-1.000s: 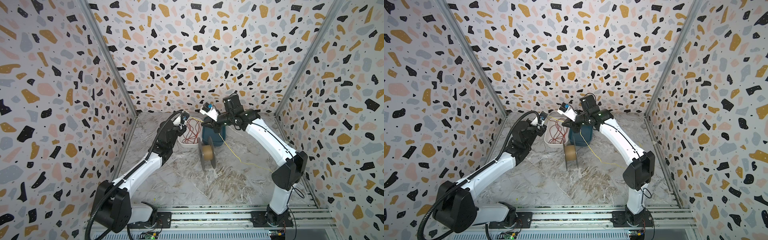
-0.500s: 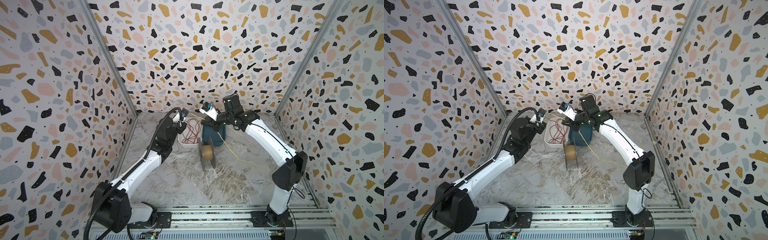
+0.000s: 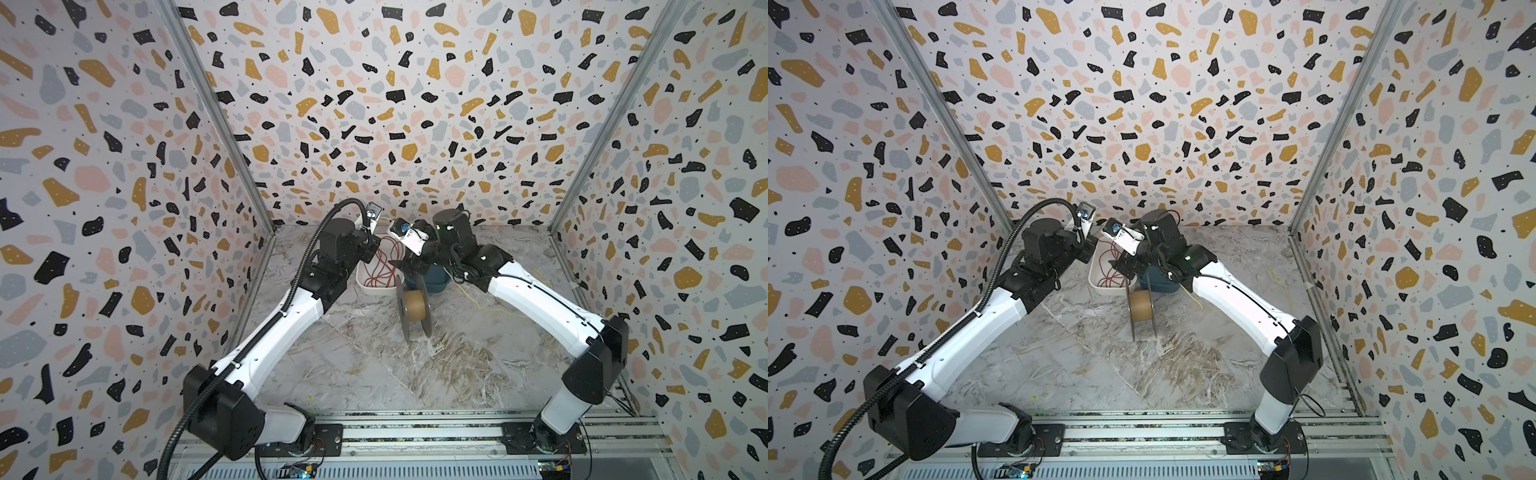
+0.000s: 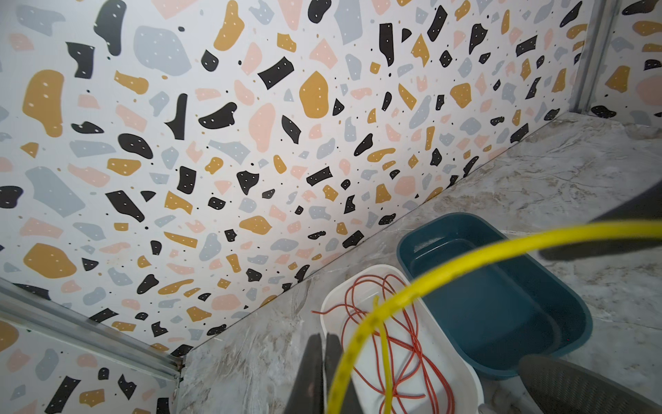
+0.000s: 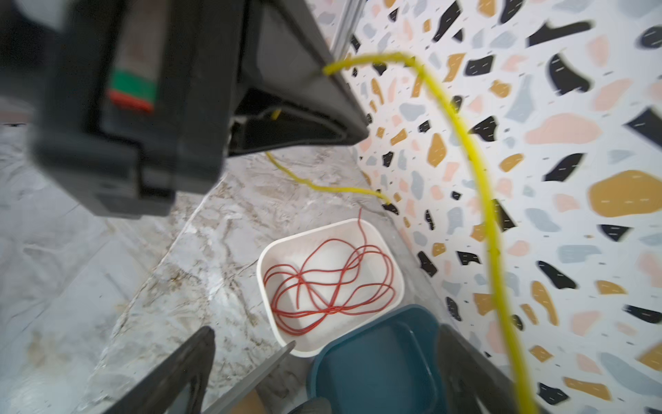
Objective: Wrap the cables
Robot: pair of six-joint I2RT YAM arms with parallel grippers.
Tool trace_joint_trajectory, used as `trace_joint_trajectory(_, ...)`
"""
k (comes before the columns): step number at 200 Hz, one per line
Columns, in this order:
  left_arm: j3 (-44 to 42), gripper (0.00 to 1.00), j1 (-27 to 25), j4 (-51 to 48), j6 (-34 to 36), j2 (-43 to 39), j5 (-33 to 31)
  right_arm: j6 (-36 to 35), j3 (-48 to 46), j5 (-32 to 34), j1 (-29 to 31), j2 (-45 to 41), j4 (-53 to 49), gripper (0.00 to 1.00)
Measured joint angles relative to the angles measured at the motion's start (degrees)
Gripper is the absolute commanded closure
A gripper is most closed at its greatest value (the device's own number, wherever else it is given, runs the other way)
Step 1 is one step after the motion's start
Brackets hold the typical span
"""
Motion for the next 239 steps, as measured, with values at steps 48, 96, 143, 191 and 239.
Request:
trace_joint_trajectory(48, 5.25, 1.00, -0.33, -8.07, -4.15, 0.11, 1.66, -3.50, -6.82, 5.97, 0.68, -7.76, 12.46, 0.13)
trace_joint_trajectory(96, 7.74, 1.00, -0.33, -12.98, -4.68, 0.11, 2.73, -8.52, -6.88, 7.45, 1.70, -7.10, 18.29, 0.28)
trace_joint_trajectory(143, 7.76, 1.00, -0.33, -16.11, -4.68, 0.63, 2.91, -11.89, -1.18, 6.93, 2.47, -1.38, 17.81, 0.50)
trace_joint_trajectory(191, 7.76, 1.00, -0.33, -16.15, -4.70, 0.63, 2.93, -13.40, 2.58, 6.49, 2.51, 3.26, 15.02, 0.68)
trace_joint_trajectory(239, 8.02, 1.00, -0.33, -17.64, -4.66, 0.76, 2.67, -14.25, 3.21, 7.43, 2.51, 4.96, 13.57, 0.90)
